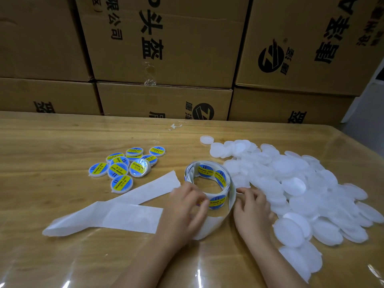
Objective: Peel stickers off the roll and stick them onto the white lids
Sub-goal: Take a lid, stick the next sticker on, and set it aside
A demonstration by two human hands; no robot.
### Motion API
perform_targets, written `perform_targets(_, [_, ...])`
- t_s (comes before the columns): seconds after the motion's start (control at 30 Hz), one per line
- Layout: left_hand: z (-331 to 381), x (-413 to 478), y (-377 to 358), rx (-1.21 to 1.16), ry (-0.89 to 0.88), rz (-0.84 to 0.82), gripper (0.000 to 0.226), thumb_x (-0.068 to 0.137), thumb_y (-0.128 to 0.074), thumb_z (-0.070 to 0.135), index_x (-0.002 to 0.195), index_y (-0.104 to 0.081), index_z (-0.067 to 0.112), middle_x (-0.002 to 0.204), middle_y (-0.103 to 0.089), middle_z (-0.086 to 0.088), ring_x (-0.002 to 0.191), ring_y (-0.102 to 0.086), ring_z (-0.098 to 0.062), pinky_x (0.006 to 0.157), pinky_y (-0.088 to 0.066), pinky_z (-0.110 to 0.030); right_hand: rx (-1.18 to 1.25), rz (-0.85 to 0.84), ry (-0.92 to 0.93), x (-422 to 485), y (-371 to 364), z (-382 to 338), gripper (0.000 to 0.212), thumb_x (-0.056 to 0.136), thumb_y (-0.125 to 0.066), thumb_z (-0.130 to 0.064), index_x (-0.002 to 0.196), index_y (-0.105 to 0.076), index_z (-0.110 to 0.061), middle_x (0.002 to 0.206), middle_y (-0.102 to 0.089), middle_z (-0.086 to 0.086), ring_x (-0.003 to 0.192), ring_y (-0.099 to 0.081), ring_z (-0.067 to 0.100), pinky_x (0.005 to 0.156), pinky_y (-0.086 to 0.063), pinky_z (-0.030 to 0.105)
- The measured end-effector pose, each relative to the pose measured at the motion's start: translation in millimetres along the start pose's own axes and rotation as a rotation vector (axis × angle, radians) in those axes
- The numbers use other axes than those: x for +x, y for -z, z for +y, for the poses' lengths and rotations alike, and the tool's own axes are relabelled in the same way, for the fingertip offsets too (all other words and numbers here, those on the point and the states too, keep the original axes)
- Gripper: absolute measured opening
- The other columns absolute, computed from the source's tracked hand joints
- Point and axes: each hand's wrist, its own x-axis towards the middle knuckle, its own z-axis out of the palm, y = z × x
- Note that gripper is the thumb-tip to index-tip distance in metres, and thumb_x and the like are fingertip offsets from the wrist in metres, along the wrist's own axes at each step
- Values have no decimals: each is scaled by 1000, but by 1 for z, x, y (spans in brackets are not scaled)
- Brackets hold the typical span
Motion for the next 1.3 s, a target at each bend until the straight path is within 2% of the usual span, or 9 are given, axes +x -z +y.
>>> perform_targets(0.23, [3,-14,-20,-145,108,-302,20,85,-63,30,103,-59,24,97,-55,14,88,-50,7,81,-38,-13,-19,-63,9,7,-3,3,35,97,-40,-29,129,-52,-30,141,-45,-8,135,-30,15,110,-17,35])
perform_targets(0.43, [-4,-7,-17,-388,450,-243,27,88,-62,12,98,-58,36,88,-59,31,80,-54,8,73,-37,-5,247,29,30,12,-4,8,32,96,-44,-12,123,-60,-12,134,-52,0,127,-42,21,105,-27,31])
perform_targets(0.6, [-8,-4,-13,-453,567,-204,18,90,-57,9,82,-56,25,79,-58,19,78,-53,2,71,-39,-9,623,119,8,7,0,4,26,97,-46,-9,118,-62,-10,123,-49,-7,115,-50,8,84,-30,-3])
perform_targets(0.73, [-10,-4,-15,-415,620,-266,46,86,-49,-5,67,-67,33,77,-63,16,78,-56,5,71,-40,-9,731,238,232,-5,7,-4,26,98,-45,-12,116,-63,-12,120,-48,-10,114,-56,10,94,-44,20])
perform_targets(0.8, [-8,-2,-14,-490,697,-242,47,90,-49,-1,69,-72,34,80,-68,17,77,-58,8,69,-40,-6,665,288,446,-13,12,-9,31,96,-42,-18,115,-64,-9,121,-49,-4,116,-52,8,96,-41,17])
perform_targets(0.9, [-9,2,-11,-619,766,-214,40,98,-45,20,76,-77,27,88,-72,19,89,-60,11,76,-40,-5,584,254,732,-24,13,-15,30,92,-44,-12,108,-66,-1,116,-54,7,115,-50,3,95,-37,12])
perform_targets(1.0, [-13,2,-8,-764,823,-188,48,97,-37,47,87,-76,19,97,-73,4,96,-65,-7,88,-45,-23,532,200,888,-31,10,-19,25,89,-48,-9,90,-71,0,104,-62,8,97,-60,10,82,-49,21])
perform_targets(1.17, [-12,1,-7,-771,798,-147,39,86,-55,50,68,-59,16,70,-51,-5,71,-45,-15,69,-35,-32,514,164,967,-34,6,-19,28,90,-50,-10,71,-68,-1,84,-64,2,74,-62,16,64,-50,28])
perform_targets(1.3, [-10,3,-7,-735,785,-147,42,95,-49,34,78,-62,-3,75,-57,-5,74,-50,-13,71,-39,-31,604,178,754,-25,4,-13,29,93,-42,-15,79,-66,-8,92,-59,-9,85,-58,7,71,-46,25])
